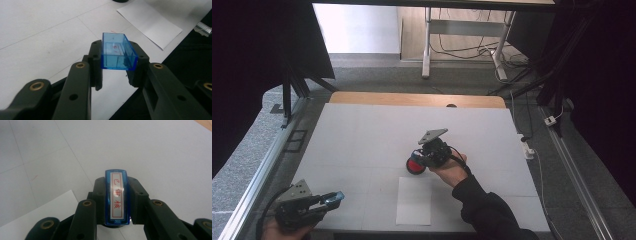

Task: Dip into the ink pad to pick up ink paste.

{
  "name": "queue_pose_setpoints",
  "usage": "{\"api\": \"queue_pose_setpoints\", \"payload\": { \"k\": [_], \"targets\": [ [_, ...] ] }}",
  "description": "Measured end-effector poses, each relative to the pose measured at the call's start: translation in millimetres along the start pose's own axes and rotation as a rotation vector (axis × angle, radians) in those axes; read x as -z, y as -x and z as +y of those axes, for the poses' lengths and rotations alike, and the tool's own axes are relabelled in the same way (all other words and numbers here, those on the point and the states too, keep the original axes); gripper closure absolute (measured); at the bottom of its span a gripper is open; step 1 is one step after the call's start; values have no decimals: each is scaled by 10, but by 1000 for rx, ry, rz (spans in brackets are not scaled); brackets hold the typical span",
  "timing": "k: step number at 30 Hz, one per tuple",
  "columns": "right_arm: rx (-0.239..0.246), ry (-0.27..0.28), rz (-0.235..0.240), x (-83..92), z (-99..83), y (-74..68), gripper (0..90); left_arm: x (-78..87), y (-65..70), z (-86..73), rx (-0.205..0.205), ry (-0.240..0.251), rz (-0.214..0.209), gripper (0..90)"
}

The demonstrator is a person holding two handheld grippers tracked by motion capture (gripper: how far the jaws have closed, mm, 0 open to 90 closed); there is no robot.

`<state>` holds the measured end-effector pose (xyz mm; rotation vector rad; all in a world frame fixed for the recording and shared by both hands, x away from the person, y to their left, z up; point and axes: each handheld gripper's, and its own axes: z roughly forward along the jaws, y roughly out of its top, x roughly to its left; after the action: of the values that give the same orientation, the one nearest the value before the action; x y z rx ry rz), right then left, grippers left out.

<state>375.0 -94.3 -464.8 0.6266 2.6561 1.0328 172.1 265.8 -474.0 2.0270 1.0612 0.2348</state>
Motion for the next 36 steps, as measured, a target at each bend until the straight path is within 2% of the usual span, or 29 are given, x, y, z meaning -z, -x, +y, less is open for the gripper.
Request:
{"api": "queue_pose_setpoints", "payload": {
  "k": [4, 19, 26, 31, 36],
  "targets": [
    [-9, -8, 2, -56, -8, 3, 711, 2, 0, -1, -1, 0, -2, 681],
    [7, -43, 1, -206, -42, 1, 711, 2, 9, -4, -6, -2, -3, 682],
    [-4, -48, -1, -219, -37, 2, 713, 0, 11, -4, -7, -4, -1, 682],
    [-31, -42, 5, -228, -40, 12, 714, 0, 12, -5, -8, -4, -1, 682],
    [-23, -43, -5, -239, -36, 0, 715, -3, 12, -6, -7, -3, 0, 682]
  ]
}}
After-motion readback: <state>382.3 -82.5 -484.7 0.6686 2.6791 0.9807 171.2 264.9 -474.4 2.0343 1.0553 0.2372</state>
